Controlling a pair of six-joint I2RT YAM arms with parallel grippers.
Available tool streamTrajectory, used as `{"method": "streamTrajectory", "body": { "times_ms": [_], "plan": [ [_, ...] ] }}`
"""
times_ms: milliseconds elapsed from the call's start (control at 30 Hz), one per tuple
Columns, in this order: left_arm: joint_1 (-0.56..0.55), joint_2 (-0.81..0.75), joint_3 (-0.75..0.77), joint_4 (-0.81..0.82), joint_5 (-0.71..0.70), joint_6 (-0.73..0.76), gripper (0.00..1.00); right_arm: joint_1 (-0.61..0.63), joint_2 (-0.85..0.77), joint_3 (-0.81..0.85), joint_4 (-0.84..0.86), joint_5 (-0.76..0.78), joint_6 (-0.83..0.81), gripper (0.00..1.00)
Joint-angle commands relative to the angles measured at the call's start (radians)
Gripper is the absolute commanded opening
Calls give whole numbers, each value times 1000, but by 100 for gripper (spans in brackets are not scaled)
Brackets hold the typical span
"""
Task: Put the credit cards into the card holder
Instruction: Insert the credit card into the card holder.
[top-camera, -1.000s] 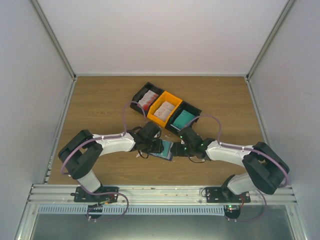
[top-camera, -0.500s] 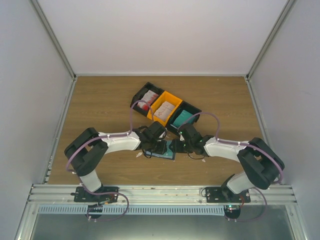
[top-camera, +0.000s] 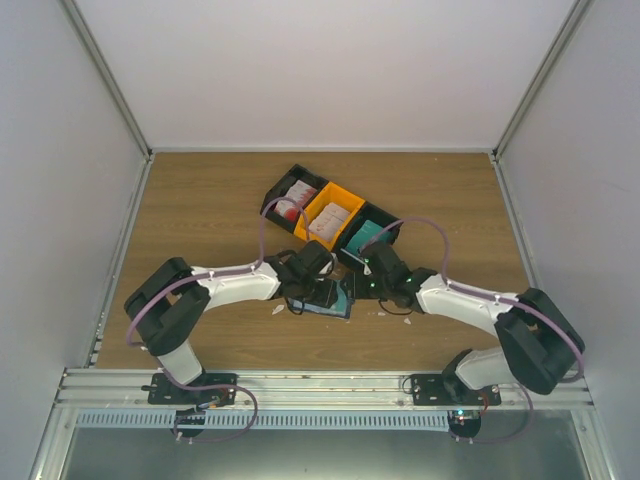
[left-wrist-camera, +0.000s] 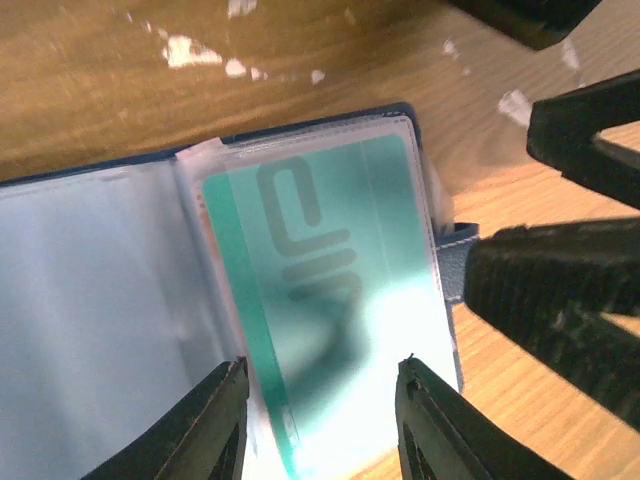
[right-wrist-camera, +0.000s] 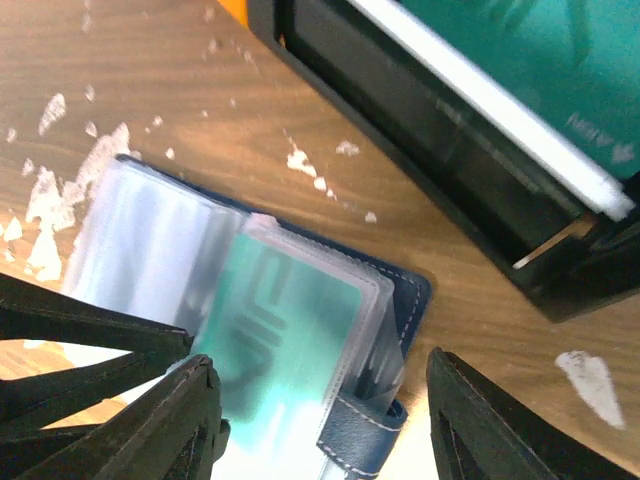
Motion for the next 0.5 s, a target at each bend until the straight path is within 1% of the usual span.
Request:
{"method": "streamTrajectory", "body": {
  "times_ms": [0,100,267,400,467],
  "plan": [
    [0,-82,13,2,-55,-1,43,-7,-74,62,-87,110,-43,59],
    [15,-90,12,6,-56,-5,44,-14,-110,122,-167,174,-93,61],
    [29,-36,32,17,-24,-2,49,-36,-119,191,-243,215,-151,61],
    [42,-17,34,29,-22,-11,51,-82,-108,234,-257,206,-196,61],
    [56,-48,6,57,-27,-26,49,-117,-77,275,-260,151,-283,58]
  ]
}}
